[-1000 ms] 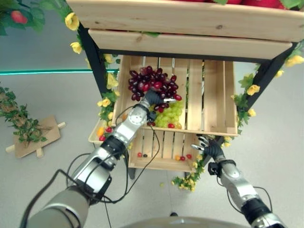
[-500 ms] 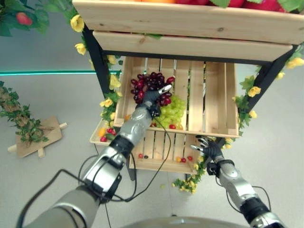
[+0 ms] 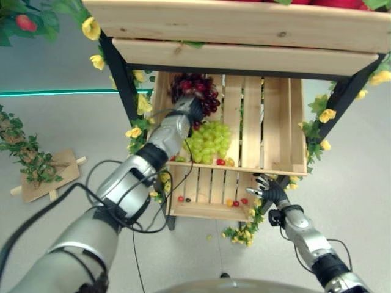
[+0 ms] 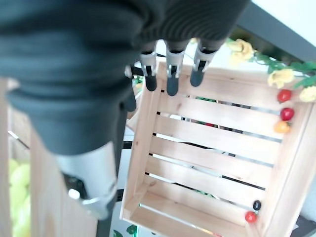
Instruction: Pick up the fruits from the basket on one side to the basket on the other side
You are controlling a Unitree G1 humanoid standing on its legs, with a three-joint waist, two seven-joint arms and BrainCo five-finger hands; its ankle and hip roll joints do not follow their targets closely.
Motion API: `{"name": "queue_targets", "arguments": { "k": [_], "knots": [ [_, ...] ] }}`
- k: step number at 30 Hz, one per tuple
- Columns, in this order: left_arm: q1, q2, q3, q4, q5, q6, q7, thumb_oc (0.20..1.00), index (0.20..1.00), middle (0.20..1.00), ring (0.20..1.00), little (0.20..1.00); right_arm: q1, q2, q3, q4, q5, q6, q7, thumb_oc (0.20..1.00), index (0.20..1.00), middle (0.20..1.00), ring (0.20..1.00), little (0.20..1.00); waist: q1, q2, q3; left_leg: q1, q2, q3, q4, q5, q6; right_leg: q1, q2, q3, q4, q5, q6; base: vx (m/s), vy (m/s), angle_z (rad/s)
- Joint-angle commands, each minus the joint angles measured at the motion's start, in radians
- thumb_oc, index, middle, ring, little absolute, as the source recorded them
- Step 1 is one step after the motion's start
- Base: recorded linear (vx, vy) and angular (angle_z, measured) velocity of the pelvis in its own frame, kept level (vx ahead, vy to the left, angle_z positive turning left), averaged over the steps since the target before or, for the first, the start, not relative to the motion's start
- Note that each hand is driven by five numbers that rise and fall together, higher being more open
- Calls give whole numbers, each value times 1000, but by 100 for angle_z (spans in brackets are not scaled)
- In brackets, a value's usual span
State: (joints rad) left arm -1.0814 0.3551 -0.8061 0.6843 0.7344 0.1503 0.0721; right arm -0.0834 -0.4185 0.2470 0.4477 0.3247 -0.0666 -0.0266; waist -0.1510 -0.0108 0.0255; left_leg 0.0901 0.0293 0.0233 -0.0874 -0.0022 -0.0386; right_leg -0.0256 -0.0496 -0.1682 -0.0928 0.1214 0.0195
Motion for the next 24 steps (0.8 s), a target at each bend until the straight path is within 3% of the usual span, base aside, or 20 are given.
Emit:
{"name": "queue_targets", "arguments": {
  "k": [1, 5, 12, 24],
  "knots": [
    [-133, 41, 16, 67, 186, -72, 4, 1000, 1000, 1000, 1000, 1000, -30, -28, -52, -40, 4, -81, 12, 1000, 1000, 1000, 1000, 1000, 12, -36, 37, -16, 37, -10, 7, -21, -38, 93, -43, -3, 6, -133, 128, 0, 0, 0],
    [-141, 87, -35, 39, 277, -110, -8, 1000, 1000, 1000, 1000, 1000, -16, -36, -52, -44, 0, -88, 21, 1000, 1000, 1000, 1000, 1000, 8, -34, 32, -14, 37, -6, 6, -24, -38, 94, -44, -2, 6, -135, 130, 10, 0, 0],
    [-141, 148, -72, -41, 271, -177, -30, 1000, 1000, 1000, 1000, 1000, -21, -33, -56, -30, 4, -100, 17, 1000, 1000, 1000, 1000, 1000, 7, -30, 27, -11, 37, -3, 5, -25, -38, 94, -43, 0, 6, -138, 131, 0, 0, 0],
    [-115, 253, -60, -101, 224, -193, -54, 1000, 1000, 1000, 1000, 1000, 16, -25, -79, -30, -11, -98, 26, 1000, 1000, 1000, 1000, 1000, 19, -30, 20, -10, 36, -7, 4, -25, -38, 99, -44, -9, 6, -140, 131, 0, 0, 0]
  ]
}}
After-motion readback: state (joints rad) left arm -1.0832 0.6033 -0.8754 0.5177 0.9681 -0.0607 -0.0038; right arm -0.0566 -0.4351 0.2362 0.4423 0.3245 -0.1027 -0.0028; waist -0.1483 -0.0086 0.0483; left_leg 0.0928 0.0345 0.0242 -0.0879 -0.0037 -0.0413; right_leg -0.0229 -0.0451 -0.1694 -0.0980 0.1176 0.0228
